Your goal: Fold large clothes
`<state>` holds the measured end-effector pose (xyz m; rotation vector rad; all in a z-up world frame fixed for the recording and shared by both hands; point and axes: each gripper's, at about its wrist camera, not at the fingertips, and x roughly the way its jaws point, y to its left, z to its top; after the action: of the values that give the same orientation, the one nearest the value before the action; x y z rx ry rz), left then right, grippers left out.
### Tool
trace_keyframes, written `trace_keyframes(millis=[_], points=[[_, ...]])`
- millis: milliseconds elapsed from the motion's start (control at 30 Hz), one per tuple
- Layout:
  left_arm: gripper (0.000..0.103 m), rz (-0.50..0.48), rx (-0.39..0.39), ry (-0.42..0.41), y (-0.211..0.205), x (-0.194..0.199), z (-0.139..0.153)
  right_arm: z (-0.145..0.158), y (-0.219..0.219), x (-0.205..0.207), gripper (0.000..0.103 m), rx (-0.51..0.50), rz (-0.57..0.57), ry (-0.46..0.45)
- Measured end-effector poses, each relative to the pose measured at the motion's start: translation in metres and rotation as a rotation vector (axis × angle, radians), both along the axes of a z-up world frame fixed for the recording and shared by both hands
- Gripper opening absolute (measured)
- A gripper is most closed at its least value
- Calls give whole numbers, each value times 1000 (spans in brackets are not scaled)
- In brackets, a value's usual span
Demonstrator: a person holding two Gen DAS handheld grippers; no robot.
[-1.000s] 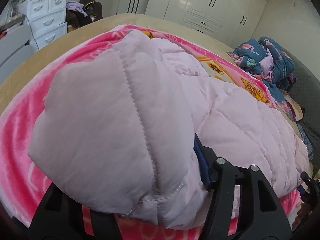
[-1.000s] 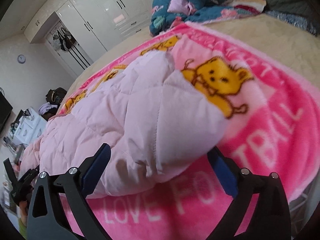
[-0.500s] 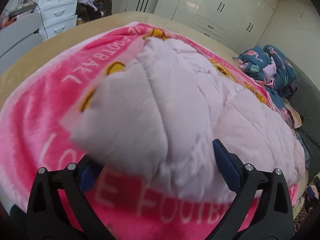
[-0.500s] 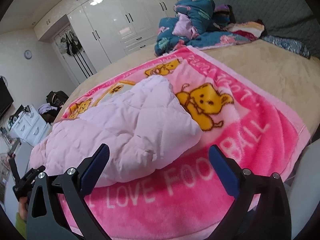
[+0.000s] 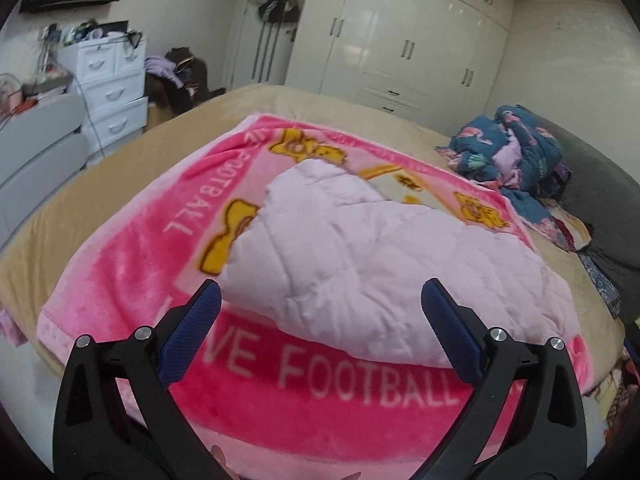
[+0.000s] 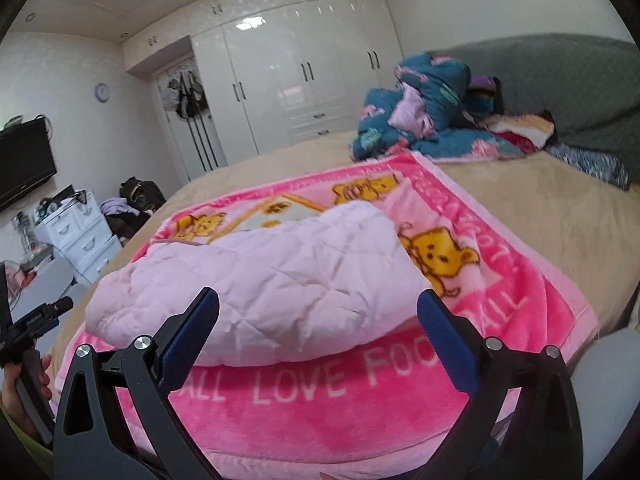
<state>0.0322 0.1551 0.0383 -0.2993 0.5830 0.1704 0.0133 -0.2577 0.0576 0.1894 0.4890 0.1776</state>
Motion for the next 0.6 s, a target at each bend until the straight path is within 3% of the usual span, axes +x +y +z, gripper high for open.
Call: trace_keyframes(millis=[333, 467, 600], points=[[94, -95, 38, -29, -49, -16, 7, 17, 25, -27, 99, -60, 85, -46], [94, -140, 53, -25, -68, -22, 0, 9, 36, -33, 99, -136, 104, -29], [94, -174, 59, -9, -82, -24, -11, -8, 44, -37, 99, -144, 124, 7]])
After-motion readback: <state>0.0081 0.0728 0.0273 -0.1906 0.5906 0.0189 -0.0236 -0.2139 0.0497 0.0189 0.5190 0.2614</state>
